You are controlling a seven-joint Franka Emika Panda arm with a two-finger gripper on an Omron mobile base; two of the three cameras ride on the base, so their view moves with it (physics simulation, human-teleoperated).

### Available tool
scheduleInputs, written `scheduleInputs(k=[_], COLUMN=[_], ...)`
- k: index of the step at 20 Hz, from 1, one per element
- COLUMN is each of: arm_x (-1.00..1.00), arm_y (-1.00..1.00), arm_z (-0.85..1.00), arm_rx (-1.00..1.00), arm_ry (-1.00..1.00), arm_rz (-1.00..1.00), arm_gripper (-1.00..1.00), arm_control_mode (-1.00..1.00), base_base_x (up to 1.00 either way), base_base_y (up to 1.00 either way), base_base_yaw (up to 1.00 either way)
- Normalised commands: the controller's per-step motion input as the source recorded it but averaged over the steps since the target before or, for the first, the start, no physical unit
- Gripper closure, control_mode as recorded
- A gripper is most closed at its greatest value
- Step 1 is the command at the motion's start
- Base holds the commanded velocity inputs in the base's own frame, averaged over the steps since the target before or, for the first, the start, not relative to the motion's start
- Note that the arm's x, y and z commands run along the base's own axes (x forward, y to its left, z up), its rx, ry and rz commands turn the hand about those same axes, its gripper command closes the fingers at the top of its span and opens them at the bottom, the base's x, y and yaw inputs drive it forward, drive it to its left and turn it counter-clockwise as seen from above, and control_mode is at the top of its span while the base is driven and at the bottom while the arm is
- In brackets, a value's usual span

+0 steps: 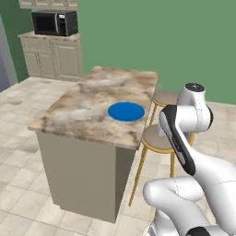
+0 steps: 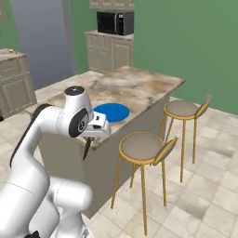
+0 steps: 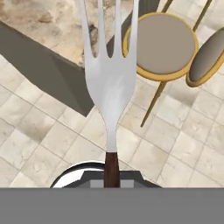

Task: Take the fork and place it on the left side of the plate. Then take the spoon and place it on the right side of the plate. Make sure they're directly next to the plate.

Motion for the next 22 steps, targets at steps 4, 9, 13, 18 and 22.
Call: scheduleInputs(k=[4,9,13,18,22], arm_x=[0.00,0.00,0.00,0.00,0.00], arm_y=[0.00,0.00,0.00,0.00,0.00], arm_z=[0.00,0.00,0.00,0.00,0.00], arm_rx=[0.00,0.00,0.00,0.00,0.00], arm_ry=[0.00,0.00,0.00,0.00,0.00], arm_rz=[0.00,0.00,0.00,0.00,0.00], arm_gripper=[1.00,1.00,1.00,1.00,1.00], arm_control_mode=[1.00,1.00,1.00,1.00,1.00], base_base_x=[0.16,0.33,0.25,-0.05,0.00], base_base_y=[-0.61,-0.64,-0.74,-0.58,-0.30], base_base_yaw=[0.49,0.49,0.45,0.40,0.30])
